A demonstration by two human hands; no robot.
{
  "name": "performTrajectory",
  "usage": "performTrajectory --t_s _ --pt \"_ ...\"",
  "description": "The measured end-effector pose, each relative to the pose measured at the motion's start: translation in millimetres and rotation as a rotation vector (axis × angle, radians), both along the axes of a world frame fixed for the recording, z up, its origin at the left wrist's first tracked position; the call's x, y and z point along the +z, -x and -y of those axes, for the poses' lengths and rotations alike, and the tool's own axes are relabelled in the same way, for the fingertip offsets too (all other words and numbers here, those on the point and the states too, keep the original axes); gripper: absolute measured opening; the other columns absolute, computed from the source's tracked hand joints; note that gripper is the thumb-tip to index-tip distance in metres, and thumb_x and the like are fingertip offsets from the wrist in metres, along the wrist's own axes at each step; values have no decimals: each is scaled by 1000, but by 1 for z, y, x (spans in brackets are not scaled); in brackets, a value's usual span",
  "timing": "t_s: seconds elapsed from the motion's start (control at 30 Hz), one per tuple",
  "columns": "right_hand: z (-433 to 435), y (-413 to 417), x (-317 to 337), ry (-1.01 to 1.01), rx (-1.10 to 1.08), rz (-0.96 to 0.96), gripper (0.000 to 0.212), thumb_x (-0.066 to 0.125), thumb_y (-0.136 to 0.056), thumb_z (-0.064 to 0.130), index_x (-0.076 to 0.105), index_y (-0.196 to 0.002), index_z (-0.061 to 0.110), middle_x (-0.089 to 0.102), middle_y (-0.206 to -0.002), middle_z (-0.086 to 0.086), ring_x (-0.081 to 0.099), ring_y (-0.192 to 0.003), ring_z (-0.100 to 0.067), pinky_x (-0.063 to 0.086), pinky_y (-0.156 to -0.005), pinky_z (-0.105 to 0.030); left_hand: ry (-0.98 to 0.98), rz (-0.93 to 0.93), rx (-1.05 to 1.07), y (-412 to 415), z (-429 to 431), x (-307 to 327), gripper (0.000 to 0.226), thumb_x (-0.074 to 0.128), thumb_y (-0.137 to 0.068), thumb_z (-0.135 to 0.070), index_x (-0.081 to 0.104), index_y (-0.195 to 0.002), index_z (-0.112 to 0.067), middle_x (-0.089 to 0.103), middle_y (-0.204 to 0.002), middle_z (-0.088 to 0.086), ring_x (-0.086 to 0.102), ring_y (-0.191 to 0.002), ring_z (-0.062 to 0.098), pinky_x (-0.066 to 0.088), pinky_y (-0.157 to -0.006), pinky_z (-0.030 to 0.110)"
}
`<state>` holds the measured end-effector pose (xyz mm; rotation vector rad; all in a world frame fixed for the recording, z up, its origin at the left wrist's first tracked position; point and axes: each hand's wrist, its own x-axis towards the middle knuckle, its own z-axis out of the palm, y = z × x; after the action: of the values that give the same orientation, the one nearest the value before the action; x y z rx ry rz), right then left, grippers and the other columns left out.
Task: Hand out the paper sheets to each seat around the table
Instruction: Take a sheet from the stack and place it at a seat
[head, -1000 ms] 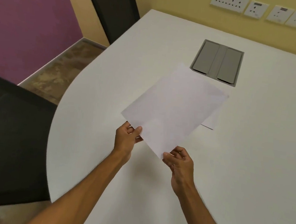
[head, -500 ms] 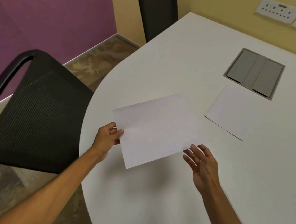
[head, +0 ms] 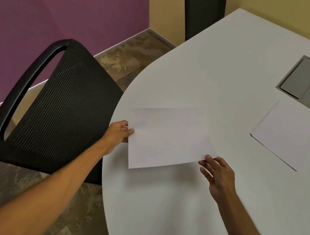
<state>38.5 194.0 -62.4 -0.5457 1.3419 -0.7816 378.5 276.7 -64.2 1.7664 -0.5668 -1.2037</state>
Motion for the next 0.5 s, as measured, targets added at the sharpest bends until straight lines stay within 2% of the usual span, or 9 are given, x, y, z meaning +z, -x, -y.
performTrajectory --t_s 0.07,0.17,0.23,0.3,0.4,0.5 --pt "6 -10 -9 -20 7 -25 11 72 -89 5 64 -95 10 75 -93 -9 75 -75 -24 60 -66 -31 -25 26 -21 -12 9 -9 8 63 -97 -6 67 -104 -9 78 -95 5 76 -83 15 61 -67 25" --pt "15 -25 -22 -51 50 -64 20 71 -88 3 63 -106 7 73 -93 -11 74 -75 -23 59 -66 -31 -81 93 -37 -28 23 -24 5 64 -97 -4 63 -91 -5 74 -94 15 73 -88 24 63 -73 31" --pt "19 -35 -29 -61 95 -97 16 72 -87 2 66 -102 5 73 -88 -11 74 -71 -20 59 -64 -29 -116 141 -17 -37 32 -36 11 65 -96 -4 60 -87 -1 70 -91 19 70 -88 28 62 -79 39" --pt "23 -44 -38 -72 114 -139 11 71 -87 2 68 -97 5 73 -85 -10 73 -69 -21 58 -63 -29 -148 188 13 -44 40 -46 12 66 -95 -4 62 -96 8 68 -92 20 68 -88 29 60 -85 45" --pt "26 -58 -52 -80 140 -252 3 68 -90 3 68 -89 6 71 -85 -12 67 -72 -24 57 -64 -32 -199 236 62 -52 51 -57 14 69 -93 -4 65 -100 7 69 -93 16 68 -89 28 61 -82 42" --pt "28 -68 -68 -45 175 -398 4 70 -88 4 70 -85 6 72 -86 -13 66 -71 -25 56 -63 -34 -264 348 64 -56 59 -64 10 74 -90 -9 70 -97 -3 69 -94 10 67 -90 26 59 -87 40"
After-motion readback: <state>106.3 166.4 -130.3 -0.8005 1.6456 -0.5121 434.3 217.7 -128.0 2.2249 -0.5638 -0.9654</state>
